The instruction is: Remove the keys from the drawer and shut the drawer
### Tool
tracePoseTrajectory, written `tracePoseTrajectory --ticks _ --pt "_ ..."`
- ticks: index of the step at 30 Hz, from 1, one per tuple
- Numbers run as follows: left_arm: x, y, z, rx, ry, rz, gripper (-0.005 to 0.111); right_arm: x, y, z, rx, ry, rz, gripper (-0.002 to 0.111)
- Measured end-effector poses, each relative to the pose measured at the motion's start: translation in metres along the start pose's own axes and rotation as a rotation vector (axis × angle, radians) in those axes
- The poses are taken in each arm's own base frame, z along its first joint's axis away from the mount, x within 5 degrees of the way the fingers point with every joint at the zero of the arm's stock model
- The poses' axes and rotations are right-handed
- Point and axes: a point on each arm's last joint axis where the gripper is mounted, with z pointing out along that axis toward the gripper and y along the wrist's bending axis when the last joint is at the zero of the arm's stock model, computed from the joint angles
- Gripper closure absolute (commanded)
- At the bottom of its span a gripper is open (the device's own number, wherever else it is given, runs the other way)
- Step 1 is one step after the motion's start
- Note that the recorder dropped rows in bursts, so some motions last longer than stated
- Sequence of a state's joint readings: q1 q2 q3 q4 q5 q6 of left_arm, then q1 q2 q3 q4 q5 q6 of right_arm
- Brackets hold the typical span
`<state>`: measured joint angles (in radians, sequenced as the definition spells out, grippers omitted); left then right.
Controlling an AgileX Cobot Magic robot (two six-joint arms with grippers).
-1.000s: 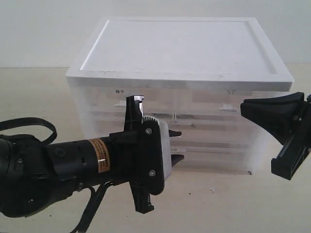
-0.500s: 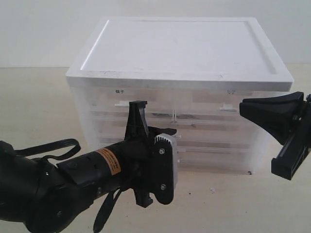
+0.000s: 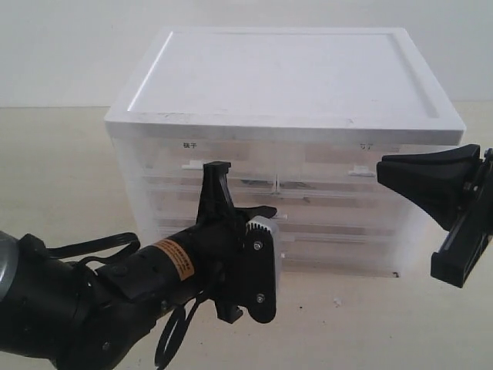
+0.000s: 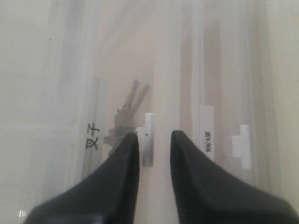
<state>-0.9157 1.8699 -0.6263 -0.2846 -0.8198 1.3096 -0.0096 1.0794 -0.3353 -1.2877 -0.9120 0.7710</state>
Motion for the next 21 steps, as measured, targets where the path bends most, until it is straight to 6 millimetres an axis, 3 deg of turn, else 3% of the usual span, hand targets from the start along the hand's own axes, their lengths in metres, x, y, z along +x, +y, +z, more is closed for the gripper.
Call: tracePoseTrajectory --ticks 2,15,21 --pt "0.000 0.001 0.000 -0.009 0.007 -0.009 0.102 0.000 0.000 0.000 0.000 0.000 0.000 0.109" --pt "0.002 0.001 0.000 -0.019 0.034 0.044 0.102 0.000 0.000 0.000 0.000 0.000 0.000 0.109" --pt "-0.010 -0.006 -0.005 -0.027 0.095 0.108 0.102 0.000 0.000 0.000 0.001 0.001 0.000 0.109"
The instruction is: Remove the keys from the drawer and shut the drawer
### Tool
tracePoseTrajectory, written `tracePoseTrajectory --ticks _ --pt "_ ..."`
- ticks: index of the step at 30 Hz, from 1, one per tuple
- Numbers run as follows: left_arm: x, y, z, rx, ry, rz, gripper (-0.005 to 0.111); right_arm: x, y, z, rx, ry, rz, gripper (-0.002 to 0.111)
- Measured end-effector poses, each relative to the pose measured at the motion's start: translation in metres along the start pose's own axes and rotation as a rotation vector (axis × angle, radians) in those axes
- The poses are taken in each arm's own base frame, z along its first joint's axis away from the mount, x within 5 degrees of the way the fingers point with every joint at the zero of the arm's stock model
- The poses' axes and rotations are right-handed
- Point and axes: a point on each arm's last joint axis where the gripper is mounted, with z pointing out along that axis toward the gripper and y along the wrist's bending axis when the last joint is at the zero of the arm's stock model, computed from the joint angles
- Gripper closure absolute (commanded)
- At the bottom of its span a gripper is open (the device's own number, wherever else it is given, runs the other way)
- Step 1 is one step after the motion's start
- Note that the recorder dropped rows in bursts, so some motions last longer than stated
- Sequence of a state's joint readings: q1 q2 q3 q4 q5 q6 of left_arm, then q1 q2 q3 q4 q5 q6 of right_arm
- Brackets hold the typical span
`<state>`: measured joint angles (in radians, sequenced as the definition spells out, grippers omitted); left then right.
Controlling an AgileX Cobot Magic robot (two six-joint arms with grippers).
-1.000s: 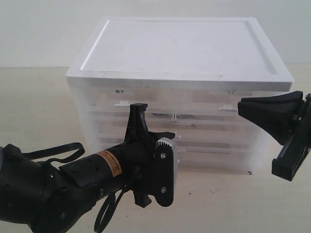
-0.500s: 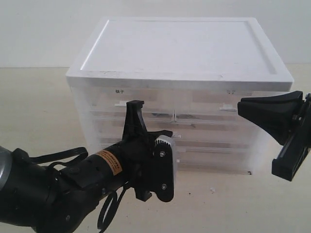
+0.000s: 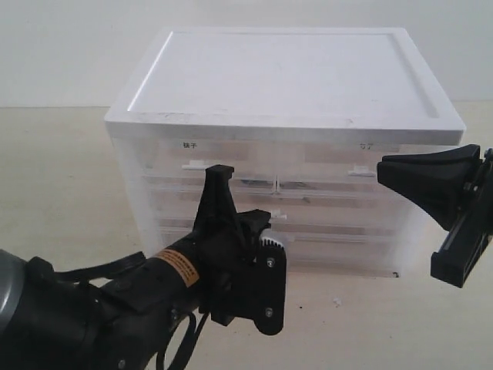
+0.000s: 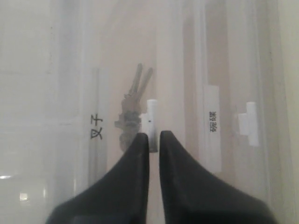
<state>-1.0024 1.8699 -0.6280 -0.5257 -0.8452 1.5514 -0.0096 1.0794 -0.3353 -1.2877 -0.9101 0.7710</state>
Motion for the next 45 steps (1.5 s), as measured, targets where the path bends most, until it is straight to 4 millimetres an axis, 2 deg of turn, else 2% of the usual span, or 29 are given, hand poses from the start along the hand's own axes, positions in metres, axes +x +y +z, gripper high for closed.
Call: tracePoseTrajectory --ticks 6,11,13,17,19,25,27,28,29,31,32,34,36,41,45 --pt "-0.009 -0.007 -0.006 0.017 0.044 0.040 0.102 0.000 0.000 0.000 0.001 0.001 0.000 0.109" --pt "-0.011 -0.003 -0.007 -0.033 0.049 0.046 0.100 0.000 0.000 0.000 0.001 0.001 0.002 0.109" --pt "-0.010 0.000 -0.008 -0.065 0.052 0.044 0.092 0.000 0.000 0.000 0.003 0.003 0.007 0.109" --pt "-0.013 0.001 -0.008 -0.076 0.026 0.022 0.066 0.000 0.000 0.000 0.003 0.003 0.007 0.109" --pt "-0.015 0.000 -0.007 -0.068 -0.002 0.015 0.061 0.000 0.000 0.000 0.003 0.003 0.009 0.109" --pt "-0.017 -0.001 -0.007 -0.064 -0.016 0.008 0.064 0.000 0.000 0.000 0.003 0.003 0.011 0.109" --pt "-0.017 -0.001 -0.007 -0.058 -0.019 0.009 0.072 0.000 0.000 0.000 0.003 0.003 0.011 0.109" --pt "-0.017 -0.001 -0.007 -0.054 -0.019 0.006 0.082 0.000 0.000 0.000 0.003 0.003 0.014 0.109" --pt "-0.018 -0.002 -0.006 -0.038 -0.021 0.004 0.082 0.000 0.000 0.000 0.003 0.003 0.014 0.109" --pt "-0.018 -0.003 -0.006 -0.025 -0.024 0.004 0.078 0.000 0.000 0.000 0.004 0.004 0.014 0.109" --pt "-0.018 -0.003 -0.006 -0.024 -0.026 -0.002 0.070 0.000 0.000 0.000 0.004 0.004 0.014 0.109" --pt "-0.020 -0.004 -0.006 -0.019 -0.039 -0.016 0.062 0.000 0.000 0.000 0.004 0.004 0.014 0.109" --pt "-0.020 -0.003 -0.006 -0.021 -0.045 -0.022 0.062 0.000 0.000 0.000 0.004 0.004 0.014 0.109" --pt "-0.005 0.000 -0.001 -0.014 -0.007 -0.032 0.063 0.000 0.000 0.000 0.004 0.004 0.016 0.109" --pt "-0.005 -0.006 0.005 -0.029 -0.043 0.027 0.063 0.000 0.000 0.000 0.003 0.003 0.016 0.109"
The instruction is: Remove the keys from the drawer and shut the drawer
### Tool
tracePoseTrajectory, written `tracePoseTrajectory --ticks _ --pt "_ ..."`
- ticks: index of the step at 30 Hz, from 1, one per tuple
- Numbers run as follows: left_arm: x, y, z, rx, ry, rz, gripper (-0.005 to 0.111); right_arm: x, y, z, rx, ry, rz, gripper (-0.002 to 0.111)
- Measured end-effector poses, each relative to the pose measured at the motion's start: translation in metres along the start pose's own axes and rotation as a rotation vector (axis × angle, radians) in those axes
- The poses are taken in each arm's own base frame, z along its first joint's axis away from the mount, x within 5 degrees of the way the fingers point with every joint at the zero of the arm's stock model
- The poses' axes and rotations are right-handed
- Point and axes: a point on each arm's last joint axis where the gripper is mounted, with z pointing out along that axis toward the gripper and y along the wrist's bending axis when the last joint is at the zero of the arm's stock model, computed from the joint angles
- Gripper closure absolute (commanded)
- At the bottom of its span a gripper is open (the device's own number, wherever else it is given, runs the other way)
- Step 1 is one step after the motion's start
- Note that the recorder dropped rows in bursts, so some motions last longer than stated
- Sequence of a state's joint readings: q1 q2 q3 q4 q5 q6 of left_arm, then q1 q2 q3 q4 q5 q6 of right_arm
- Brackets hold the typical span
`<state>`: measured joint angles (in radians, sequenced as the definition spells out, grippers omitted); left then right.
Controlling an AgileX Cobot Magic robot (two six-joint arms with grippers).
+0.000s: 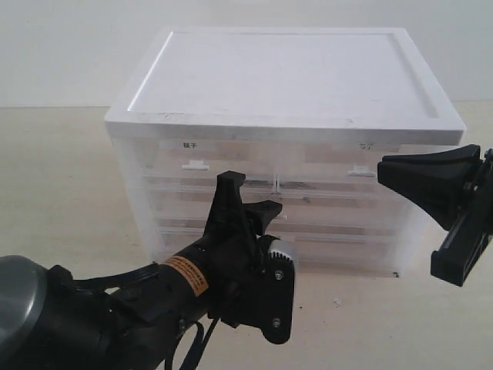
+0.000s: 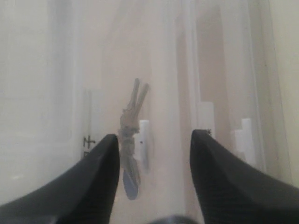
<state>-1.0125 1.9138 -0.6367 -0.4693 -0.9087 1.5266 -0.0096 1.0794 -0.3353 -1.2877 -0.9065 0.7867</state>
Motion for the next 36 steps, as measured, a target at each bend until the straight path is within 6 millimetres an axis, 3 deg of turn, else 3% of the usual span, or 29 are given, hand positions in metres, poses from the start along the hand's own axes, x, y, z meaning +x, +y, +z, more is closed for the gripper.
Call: tracePoseTrajectory --ticks 4,11,20,28,36 --pt "-0.004 -0.003 0.010 -0.024 -0.014 0.016 0.067 0.000 0.000 0.000 0.000 0.000 0.000 0.109" --pt "0.000 -0.001 0.013 -0.070 0.026 0.039 0.101 0.000 0.000 0.000 0.000 0.000 0.000 0.109" --pt "0.003 0.000 0.013 -0.073 0.081 0.030 0.102 0.000 0.000 0.000 0.000 0.000 0.000 0.109" --pt "-0.014 -0.008 0.003 -0.067 0.121 0.060 0.102 0.001 -0.001 0.000 0.006 0.006 0.000 0.109" --pt "-0.016 -0.012 0.001 -0.045 0.145 0.064 0.102 0.000 -0.002 0.000 0.017 -0.003 0.011 0.109"
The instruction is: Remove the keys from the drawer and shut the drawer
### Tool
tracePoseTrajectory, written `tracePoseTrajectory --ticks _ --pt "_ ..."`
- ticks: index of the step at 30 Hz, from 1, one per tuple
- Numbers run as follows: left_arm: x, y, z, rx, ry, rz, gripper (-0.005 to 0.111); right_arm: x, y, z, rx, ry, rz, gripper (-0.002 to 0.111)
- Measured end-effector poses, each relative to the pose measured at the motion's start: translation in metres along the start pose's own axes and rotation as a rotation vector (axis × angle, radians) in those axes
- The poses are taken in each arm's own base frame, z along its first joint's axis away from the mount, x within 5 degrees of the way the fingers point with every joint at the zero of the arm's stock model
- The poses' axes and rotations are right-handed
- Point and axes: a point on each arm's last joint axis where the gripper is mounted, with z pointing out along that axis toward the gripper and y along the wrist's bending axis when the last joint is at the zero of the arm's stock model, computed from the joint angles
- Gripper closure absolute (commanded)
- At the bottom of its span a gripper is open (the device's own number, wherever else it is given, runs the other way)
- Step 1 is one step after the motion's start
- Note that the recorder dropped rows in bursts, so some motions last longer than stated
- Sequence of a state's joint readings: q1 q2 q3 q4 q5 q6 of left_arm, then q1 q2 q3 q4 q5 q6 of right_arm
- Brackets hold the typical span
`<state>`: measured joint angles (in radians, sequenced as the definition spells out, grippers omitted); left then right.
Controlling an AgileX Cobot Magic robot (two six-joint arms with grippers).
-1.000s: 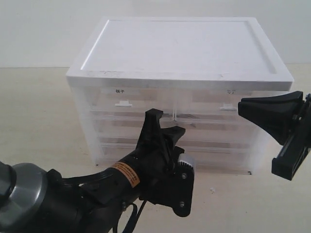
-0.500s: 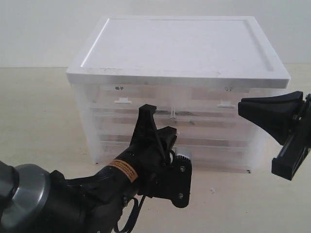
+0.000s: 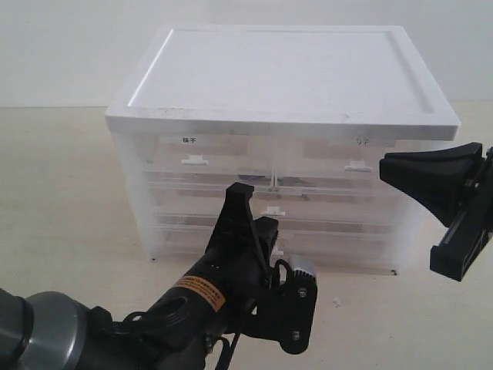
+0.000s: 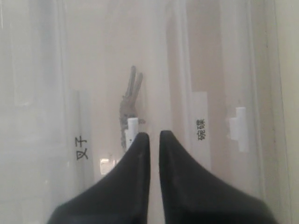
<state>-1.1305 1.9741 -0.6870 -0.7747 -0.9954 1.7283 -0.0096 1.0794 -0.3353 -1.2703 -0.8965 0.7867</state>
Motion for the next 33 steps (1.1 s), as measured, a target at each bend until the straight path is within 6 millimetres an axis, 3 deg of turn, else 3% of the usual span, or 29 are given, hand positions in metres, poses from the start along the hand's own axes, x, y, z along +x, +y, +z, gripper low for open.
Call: tracePoseTrajectory --ticks 8,16,19,26,33 --pt "0.000 0.005 -0.001 -0.056 0.003 -0.012 0.100 0.000 -0.002 0.000 0.017 0.004 0.003 0.109" --pt "0.006 0.006 0.006 -0.030 -0.025 -0.118 0.054 0.000 -0.002 0.000 0.017 0.004 0.003 0.109" --pt "0.006 0.006 0.006 -0.034 -0.035 -0.117 0.061 0.000 -0.002 0.000 0.017 0.004 0.003 0.109" --pt "0.012 0.008 0.010 -0.039 -0.023 -0.119 0.102 0.000 -0.002 0.000 0.017 0.004 0.003 0.109" --pt "0.013 0.008 0.011 -0.029 -0.020 -0.119 0.102 0.000 -0.002 0.000 0.017 0.004 0.003 0.109"
